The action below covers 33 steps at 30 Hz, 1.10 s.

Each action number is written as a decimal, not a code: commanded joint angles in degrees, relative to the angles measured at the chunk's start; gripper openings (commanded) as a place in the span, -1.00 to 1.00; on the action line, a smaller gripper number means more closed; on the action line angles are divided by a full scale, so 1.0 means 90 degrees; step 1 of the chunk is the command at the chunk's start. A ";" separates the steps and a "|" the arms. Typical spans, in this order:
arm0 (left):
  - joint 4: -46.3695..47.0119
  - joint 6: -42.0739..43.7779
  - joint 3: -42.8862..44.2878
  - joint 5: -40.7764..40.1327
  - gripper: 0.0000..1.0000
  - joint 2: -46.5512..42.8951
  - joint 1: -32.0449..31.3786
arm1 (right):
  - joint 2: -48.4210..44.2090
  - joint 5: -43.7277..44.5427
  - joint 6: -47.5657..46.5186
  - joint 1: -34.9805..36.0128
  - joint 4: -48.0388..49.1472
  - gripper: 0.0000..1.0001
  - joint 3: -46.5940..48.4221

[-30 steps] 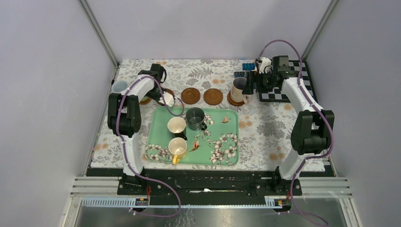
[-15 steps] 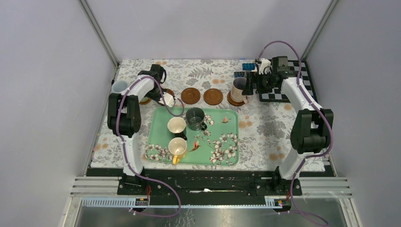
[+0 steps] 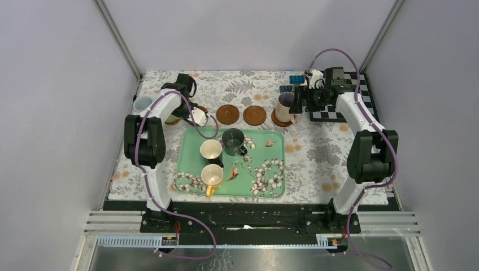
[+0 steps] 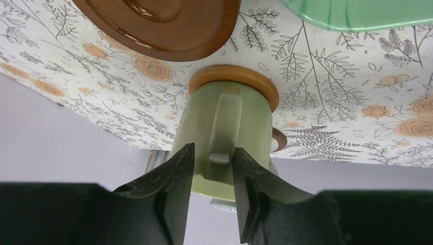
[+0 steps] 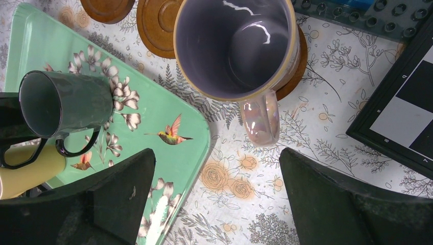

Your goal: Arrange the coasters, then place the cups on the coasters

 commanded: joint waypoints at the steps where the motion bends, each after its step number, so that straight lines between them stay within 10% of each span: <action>1: 0.0052 0.0224 -0.0130 -0.0057 -0.23 -0.0521 0.0036 | -0.0011 -0.0120 -0.0043 -0.0010 -0.0091 0.97 0.0173; 33: -0.0338 -0.1659 0.1512 0.0677 -0.12 0.0435 -0.0106 | 0.0056 -0.0193 -0.0021 -0.0010 -0.0119 0.97 0.0207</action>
